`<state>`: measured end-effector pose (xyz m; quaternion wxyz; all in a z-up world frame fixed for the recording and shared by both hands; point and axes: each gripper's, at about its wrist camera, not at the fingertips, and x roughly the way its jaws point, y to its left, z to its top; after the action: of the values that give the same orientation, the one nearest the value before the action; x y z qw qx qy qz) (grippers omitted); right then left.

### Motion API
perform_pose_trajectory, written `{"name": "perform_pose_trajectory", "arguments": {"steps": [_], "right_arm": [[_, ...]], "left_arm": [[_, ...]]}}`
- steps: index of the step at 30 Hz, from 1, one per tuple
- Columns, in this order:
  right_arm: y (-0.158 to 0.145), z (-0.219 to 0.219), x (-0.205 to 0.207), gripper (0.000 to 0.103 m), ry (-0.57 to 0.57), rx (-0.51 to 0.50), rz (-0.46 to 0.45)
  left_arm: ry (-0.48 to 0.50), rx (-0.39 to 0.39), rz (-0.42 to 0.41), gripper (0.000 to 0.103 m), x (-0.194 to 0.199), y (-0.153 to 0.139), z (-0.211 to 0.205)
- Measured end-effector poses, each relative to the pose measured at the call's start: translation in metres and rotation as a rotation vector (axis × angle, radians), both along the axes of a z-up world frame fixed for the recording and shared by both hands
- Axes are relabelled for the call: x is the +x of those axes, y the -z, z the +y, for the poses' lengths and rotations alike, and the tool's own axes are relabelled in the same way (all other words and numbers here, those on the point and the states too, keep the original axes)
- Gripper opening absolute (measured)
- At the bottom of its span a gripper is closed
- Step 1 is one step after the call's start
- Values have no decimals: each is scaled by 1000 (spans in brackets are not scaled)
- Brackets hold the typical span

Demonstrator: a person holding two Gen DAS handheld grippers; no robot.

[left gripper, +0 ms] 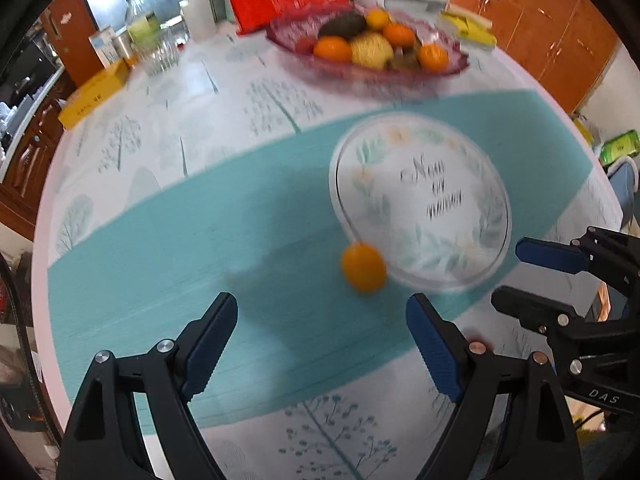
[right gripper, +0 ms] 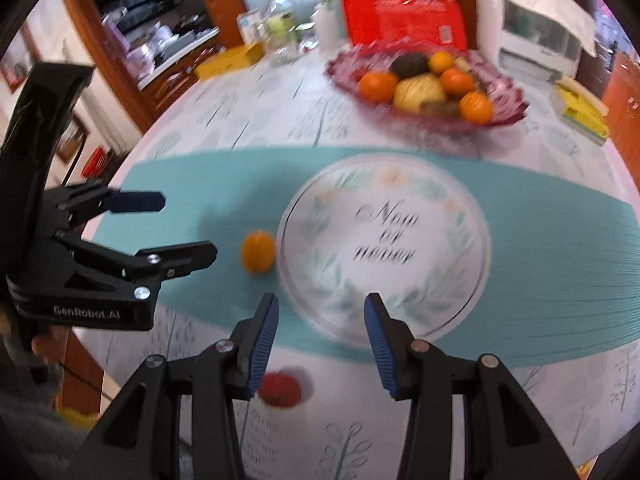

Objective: Organize fruits
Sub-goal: 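Lower the right gripper to a second red lychee while the left gripper approaches the small mandarin, then close the right gripper on the lychee while the left gripper grasps the small mandarin, then carry the held lychee and mandarin up and over the pink bowl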

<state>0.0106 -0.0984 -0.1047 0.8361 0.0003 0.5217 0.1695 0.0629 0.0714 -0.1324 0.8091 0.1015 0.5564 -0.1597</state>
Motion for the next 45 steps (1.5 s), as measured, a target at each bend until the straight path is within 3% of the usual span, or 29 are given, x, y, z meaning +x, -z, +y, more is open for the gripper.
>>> {"name": "perform_pose_trajectory", "arguments": {"steps": [5,16,20,22,31,39,43,45], "right_arm": [[18,11,-19,45,-69,-1,37],[47,27,-33,45,-138,-38,102],[53,27,-35,44,-137,-67,120],[53,27,-36,32,-136,-56,127],[52,14,-26,32,-56,-57,126],[50,-2,-12,32,4,-40,122],[49,-6,-10,32,7,-33,119],[48,-7,-8,32,8,-30,118]], "left_arm": [[6,-7,42,85,-7,17,6],[35,-19,54,85,-6,24,1],[35,-26,55,85,-2,25,0],[32,-32,55,85,0,25,-2],[-22,-85,70,84,20,33,-20],[-63,-89,110,43,33,48,-30],[-73,-97,116,31,35,51,-31],[-78,-98,119,30,36,52,-31]]}}
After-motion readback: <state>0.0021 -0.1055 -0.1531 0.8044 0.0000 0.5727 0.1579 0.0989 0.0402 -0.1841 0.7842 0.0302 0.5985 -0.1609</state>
